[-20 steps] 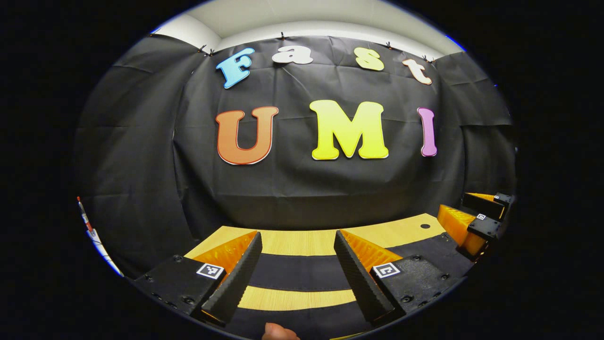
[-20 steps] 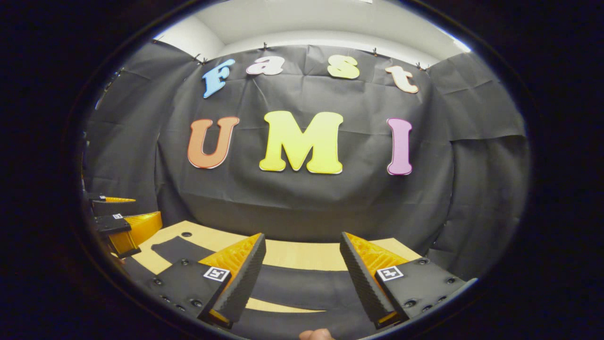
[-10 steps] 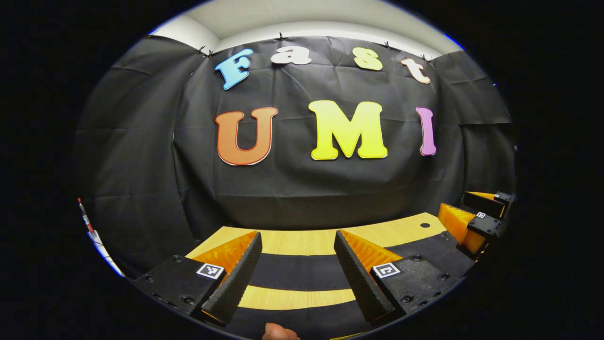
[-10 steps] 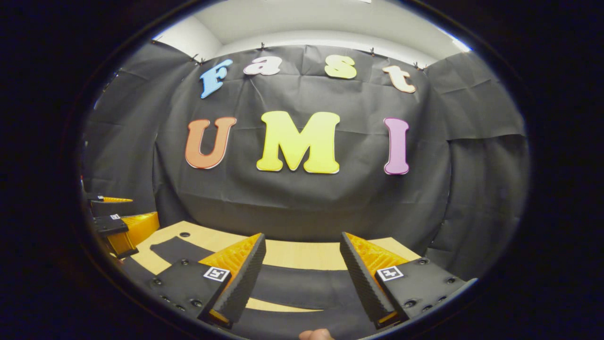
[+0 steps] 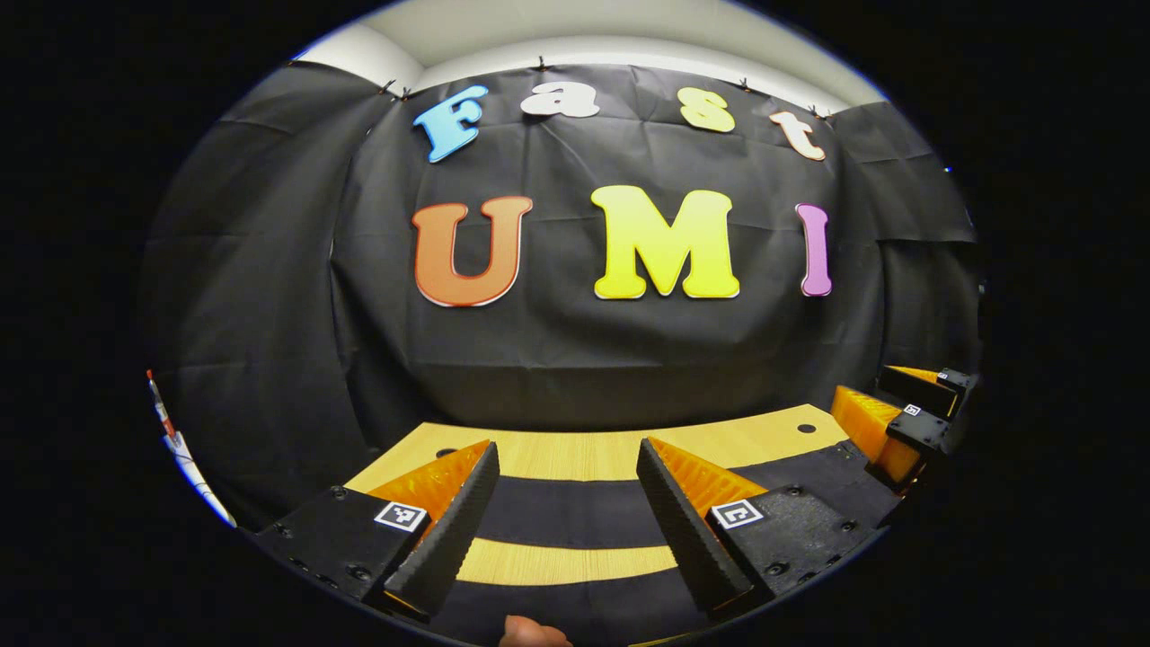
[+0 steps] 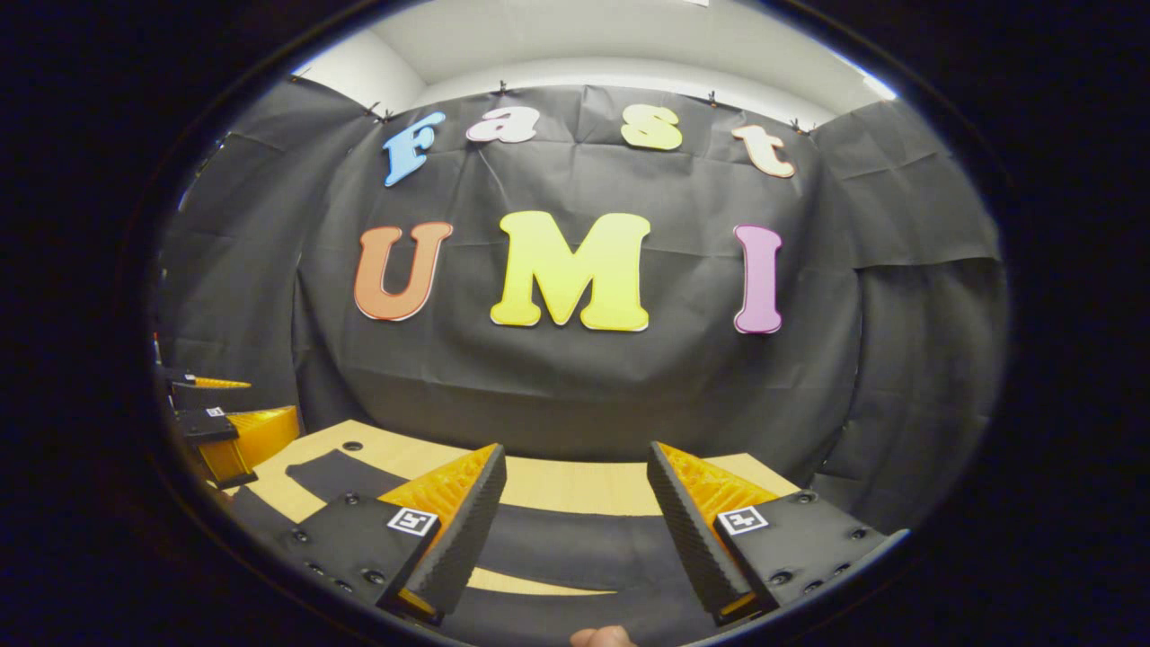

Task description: Grasp the waist and the cuffs of the jeans and fold them to make the two legs overlap; first hold the waist and fold one-third of the jeans toward the cuffs, then hold the cuffs and fold the remaining one-third in the same direction to finish folding.

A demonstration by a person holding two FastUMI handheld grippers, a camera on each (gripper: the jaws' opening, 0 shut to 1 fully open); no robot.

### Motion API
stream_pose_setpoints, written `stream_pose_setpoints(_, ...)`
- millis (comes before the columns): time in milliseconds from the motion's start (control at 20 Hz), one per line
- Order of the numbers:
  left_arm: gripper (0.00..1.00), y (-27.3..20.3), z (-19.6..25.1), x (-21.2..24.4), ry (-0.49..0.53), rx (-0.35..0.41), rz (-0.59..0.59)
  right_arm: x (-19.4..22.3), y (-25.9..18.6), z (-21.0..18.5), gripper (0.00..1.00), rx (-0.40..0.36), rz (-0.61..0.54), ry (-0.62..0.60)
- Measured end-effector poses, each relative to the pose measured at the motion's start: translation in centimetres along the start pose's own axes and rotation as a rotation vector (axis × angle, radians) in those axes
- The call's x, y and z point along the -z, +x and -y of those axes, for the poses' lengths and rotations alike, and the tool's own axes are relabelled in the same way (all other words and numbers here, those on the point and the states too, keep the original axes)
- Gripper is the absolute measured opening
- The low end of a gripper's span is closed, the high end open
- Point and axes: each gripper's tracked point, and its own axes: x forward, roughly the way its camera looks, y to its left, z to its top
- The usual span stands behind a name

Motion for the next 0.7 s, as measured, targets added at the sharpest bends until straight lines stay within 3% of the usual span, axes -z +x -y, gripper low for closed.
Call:
stream_pose_setpoints(100,0.99,-1.7,-2.2,2.3,-0.117,-0.039,-0.084,-0.2,0.0,0.4,0.95,0.002,0.003,0.000)
stream_pose_setpoints(250,0.99,-5.0,-6.7,7.1,-0.330,-0.163,-0.252,0.4,-0.3,1.1,0.97,0.009,-0.018,0.001)
stream_pose_setpoints(400,0.98,-8.5,-11.5,12.8,-0.623,-0.320,-0.425,1.0,-0.8,1.7,0.95,0.009,-0.042,-0.010)
stream_pose_setpoints(550,0.99,-11.2,-14.4,17.3,-0.971,-0.428,-0.564,1.7,-1.1,3.0,0.95,0.019,-0.087,0.008)
stream_pose_setpoints(700,0.99,-12.7,-16.2,19.2,-1.248,-0.530,-0.605,2.2,-1.4,5.0,0.95,0.042,-0.119,0.010)
